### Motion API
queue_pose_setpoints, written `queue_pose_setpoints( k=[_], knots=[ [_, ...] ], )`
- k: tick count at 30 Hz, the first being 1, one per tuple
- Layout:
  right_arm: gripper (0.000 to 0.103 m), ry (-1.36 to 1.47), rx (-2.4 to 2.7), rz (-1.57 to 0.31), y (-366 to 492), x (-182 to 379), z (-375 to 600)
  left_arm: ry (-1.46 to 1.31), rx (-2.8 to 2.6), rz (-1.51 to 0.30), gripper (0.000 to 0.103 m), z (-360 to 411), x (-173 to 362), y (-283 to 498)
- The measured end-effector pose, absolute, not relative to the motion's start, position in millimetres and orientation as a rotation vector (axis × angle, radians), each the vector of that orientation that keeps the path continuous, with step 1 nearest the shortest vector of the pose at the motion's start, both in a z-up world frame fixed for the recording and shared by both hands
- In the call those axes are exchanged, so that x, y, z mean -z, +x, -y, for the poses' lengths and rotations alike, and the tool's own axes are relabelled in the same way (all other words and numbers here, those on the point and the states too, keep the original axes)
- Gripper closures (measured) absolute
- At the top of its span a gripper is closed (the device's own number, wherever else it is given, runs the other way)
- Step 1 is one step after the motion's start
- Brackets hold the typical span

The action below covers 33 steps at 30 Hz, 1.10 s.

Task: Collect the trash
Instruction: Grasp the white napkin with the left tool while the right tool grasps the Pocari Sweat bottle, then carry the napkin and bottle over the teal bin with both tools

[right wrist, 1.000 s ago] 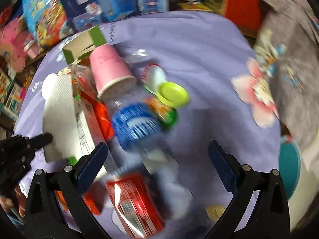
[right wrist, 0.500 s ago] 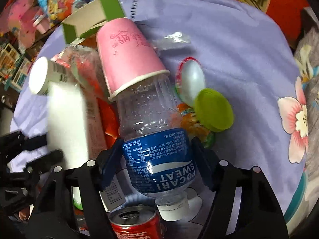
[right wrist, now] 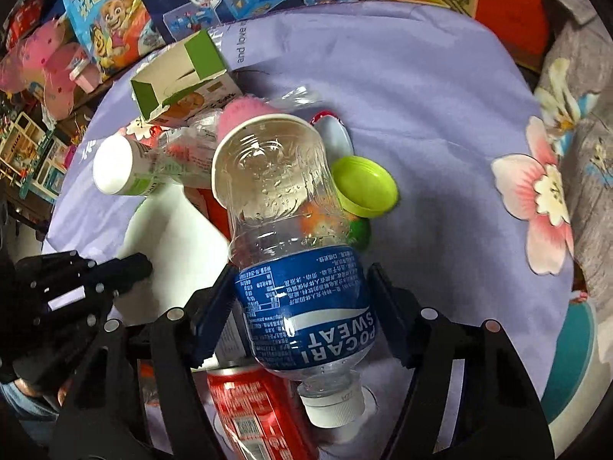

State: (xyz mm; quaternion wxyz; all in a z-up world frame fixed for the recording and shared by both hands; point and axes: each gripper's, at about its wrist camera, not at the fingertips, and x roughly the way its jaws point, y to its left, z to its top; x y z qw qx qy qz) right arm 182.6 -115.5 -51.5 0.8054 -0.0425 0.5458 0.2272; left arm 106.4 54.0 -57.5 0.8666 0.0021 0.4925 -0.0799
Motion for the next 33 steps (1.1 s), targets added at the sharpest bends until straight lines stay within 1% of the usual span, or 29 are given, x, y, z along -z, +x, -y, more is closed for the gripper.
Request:
queue_pose_setpoints(
  k=[6,12,15,16,18,19,20,23,27,30,32,33],
  knots=[
    [0.037,-0.047,-0.478,-1.13,163.1,35.3,138.6,0.003,0.17,-1.016,0.101,-50.8,42.2,97.7],
    [0.037,-0.014,-0.432,-1.142,142.9,42.1,175.0,0.003,0.187,-1.04,0.1,-42.4,46.1,96.3],
    [0.037,0.025,-0.395,-1.16,136.0,50.6,194.3,0.03,0.173,-1.058,0.098,-39.0,47.2,97.2],
    [0.037,0.033,-0.386,-1.163,134.5,52.4,198.6,0.036,0.175,-1.06,0.093,-39.4,47.8,97.0],
    [0.037,0.045,-0.354,-1.174,132.4,59.3,207.9,0.057,0.146,-1.058,0.061,-42.0,48.5,94.6],
    [0.037,0.048,-0.342,-1.18,132.1,62.4,211.0,0.065,0.135,-1.049,0.027,-42.8,47.9,93.2],
    [0.037,0.05,-0.334,-1.184,131.7,65.2,213.0,0.074,0.126,-1.026,0.011,-42.9,45.8,90.5],
    [0.037,0.071,-0.322,-1.195,132.0,73.3,218.5,0.115,0.135,-1.008,0.009,-34.6,42.9,90.5],
    [0.037,0.102,-0.319,-1.197,130.4,77.4,222.0,0.208,0.139,-1.069,0.009,-19.3,61.6,98.3],
    [0.037,0.108,-0.322,-1.197,127.9,77.1,221.3,0.191,0.151,-1.095,0.01,-21.9,73.2,98.0],
    [0.037,0.105,-0.325,-1.198,127.0,77.1,220.4,0.135,0.191,-1.103,0.023,-27.2,74.9,98.4],
    [0.037,0.104,-0.326,-1.2,127.0,77.7,220.1,0.13,0.196,-1.101,0.026,-27.3,74.5,98.1]
  ],
)
